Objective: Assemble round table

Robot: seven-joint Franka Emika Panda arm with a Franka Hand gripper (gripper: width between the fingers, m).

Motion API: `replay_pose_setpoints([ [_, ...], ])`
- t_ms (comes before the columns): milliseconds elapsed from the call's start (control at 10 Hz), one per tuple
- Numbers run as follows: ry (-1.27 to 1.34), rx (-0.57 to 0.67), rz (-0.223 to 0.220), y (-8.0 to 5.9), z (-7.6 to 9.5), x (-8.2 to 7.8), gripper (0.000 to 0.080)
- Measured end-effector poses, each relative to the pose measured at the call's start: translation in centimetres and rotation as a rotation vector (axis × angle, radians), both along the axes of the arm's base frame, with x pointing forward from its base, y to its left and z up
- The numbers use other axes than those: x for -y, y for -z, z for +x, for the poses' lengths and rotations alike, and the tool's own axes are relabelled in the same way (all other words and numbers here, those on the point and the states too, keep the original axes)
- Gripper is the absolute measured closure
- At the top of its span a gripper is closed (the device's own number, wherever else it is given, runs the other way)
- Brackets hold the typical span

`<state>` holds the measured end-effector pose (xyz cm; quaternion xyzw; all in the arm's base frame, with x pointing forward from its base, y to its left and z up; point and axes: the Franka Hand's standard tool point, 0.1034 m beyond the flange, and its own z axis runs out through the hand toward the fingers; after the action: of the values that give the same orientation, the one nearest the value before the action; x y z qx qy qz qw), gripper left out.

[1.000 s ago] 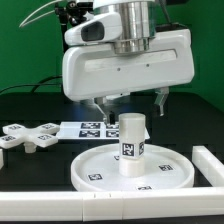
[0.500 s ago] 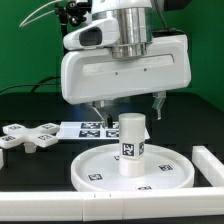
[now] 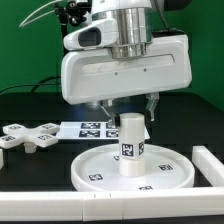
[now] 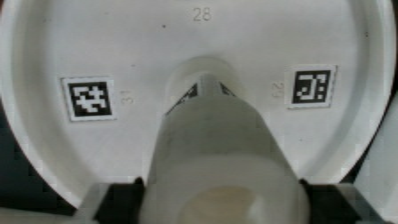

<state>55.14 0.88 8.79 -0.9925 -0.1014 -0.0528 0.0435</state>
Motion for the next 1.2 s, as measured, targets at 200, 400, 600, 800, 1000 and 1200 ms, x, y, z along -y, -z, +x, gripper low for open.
replay_pose_setpoints([
  [200,0.228,-0.016,0.032,0.0,0.1,-0.3,0.0395],
  [400,0.428,-0.036,0.066,-0.1,0.1,-0.2,0.0395],
  [600,0.611,-0.047,0.092,-0.1,0.2,-0.5,0.0393],
  [800,0.779,-0.069,0.126,-0.1,0.2,-0.6,0.0393],
  [1000,0.981,-0.106,0.169,-0.1,0.1,-0.7,0.0393],
  [1200,1.093,-0.126,0.182,0.0,0.0,-1.2,0.0392],
])
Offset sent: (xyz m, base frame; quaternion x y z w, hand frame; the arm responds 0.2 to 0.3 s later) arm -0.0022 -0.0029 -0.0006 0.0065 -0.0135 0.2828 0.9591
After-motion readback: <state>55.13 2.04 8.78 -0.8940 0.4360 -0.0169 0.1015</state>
